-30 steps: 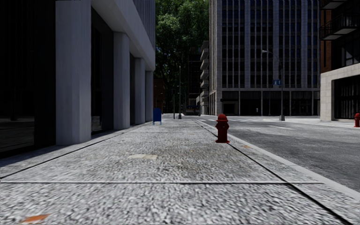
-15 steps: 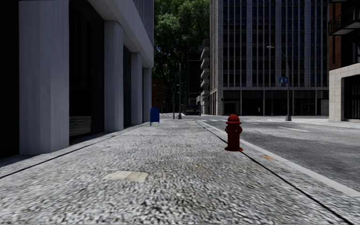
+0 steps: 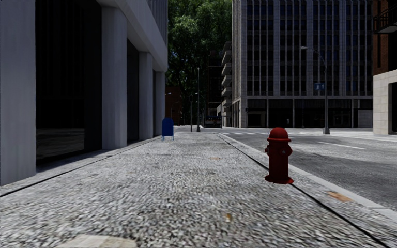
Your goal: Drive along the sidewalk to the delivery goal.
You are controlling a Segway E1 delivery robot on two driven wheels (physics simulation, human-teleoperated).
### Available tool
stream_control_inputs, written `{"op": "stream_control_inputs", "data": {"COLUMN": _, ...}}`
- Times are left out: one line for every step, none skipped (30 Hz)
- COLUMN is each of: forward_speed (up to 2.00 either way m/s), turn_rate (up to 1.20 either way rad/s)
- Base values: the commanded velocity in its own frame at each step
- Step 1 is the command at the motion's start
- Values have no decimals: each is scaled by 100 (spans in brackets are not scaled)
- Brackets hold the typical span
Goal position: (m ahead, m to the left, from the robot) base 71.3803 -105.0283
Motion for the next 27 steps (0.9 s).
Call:
{"op": "stream_control_inputs", "data": {"forward_speed": 200, "turn_rate": 0}}
{"op": "stream_control_inputs", "data": {"forward_speed": 200, "turn_rate": 0}}
{"op": "stream_control_inputs", "data": {"forward_speed": 200, "turn_rate": 0}}
{"op": "stream_control_inputs", "data": {"forward_speed": 200, "turn_rate": 0}}
{"op": "stream_control_inputs", "data": {"forward_speed": 200, "turn_rate": 0}}
{"op": "stream_control_inputs", "data": {"forward_speed": 200, "turn_rate": 0}}
{"op": "stream_control_inputs", "data": {"forward_speed": 200, "turn_rate": 0}}
{"op": "stream_control_inputs", "data": {"forward_speed": 200, "turn_rate": 0}}
{"op": "stream_control_inputs", "data": {"forward_speed": 200, "turn_rate": 0}}
{"op": "stream_control_inputs", "data": {"forward_speed": 200, "turn_rate": 0}}
{"op": "stream_control_inputs", "data": {"forward_speed": 200, "turn_rate": 0}}
{"op": "stream_control_inputs", "data": {"forward_speed": 200, "turn_rate": 0}}
{"op": "stream_control_inputs", "data": {"forward_speed": 200, "turn_rate": 0}}
{"op": "stream_control_inputs", "data": {"forward_speed": 200, "turn_rate": 0}}
{"op": "stream_control_inputs", "data": {"forward_speed": 200, "turn_rate": 0}}
{"op": "stream_control_inputs", "data": {"forward_speed": 200, "turn_rate": 0}}
{"op": "stream_control_inputs", "data": {"forward_speed": 200, "turn_rate": 0}}
{"op": "stream_control_inputs", "data": {"forward_speed": 200, "turn_rate": 0}}
{"op": "stream_control_inputs", "data": {"forward_speed": 200, "turn_rate": 0}}
{"op": "stream_control_inputs", "data": {"forward_speed": 200, "turn_rate": 0}}
{"op": "stream_control_inputs", "data": {"forward_speed": 200, "turn_rate": 0}}
{"op": "stream_control_inputs", "data": {"forward_speed": 200, "turn_rate": 0}}
{"op": "stream_control_inputs", "data": {"forward_speed": 200, "turn_rate": 0}}
{"op": "stream_control_inputs", "data": {"forward_speed": 200, "turn_rate": 0}}
{"op": "stream_control_inputs", "data": {"forward_speed": 200, "turn_rate": 0}}
{"op": "stream_control_inputs", "data": {"forward_speed": 200, "turn_rate": 0}}
{"op": "stream_control_inputs", "data": {"forward_speed": 200, "turn_rate": 0}}
